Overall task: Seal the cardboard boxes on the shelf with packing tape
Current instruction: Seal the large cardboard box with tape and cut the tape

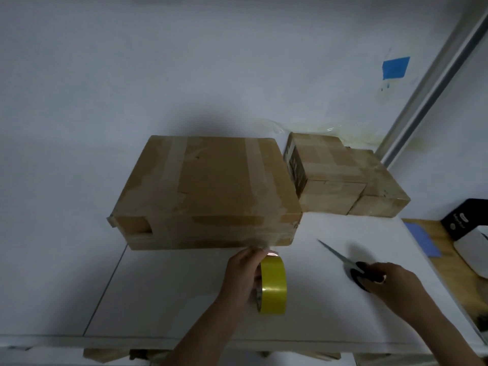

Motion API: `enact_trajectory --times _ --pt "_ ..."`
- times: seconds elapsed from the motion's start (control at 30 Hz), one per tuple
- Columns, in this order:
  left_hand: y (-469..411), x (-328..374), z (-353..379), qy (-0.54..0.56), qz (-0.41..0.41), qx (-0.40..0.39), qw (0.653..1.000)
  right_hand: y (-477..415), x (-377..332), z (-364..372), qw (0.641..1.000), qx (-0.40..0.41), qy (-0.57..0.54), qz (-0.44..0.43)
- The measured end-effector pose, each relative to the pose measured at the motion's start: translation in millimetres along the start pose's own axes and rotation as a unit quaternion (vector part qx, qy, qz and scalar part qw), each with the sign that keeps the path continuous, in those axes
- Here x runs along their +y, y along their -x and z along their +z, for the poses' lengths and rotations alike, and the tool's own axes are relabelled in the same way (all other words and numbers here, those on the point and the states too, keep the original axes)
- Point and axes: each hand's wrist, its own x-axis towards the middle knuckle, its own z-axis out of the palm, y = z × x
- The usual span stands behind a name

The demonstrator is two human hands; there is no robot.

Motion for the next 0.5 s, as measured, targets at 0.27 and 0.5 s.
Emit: enact_trajectory --times 0.27,0.5 --pt "-3.4 -2.5 -1.4 -0.006 0.014 0.000 1.000 -8.4 -16.5 8.9 0.938 0.246 -0.001 -0.244" --pt "-1.4 -3.1 -3.7 0.006 0.007 -0.003 1.000 -18.2 -37.7 27.8 0.888 0.340 0.111 -0.288"
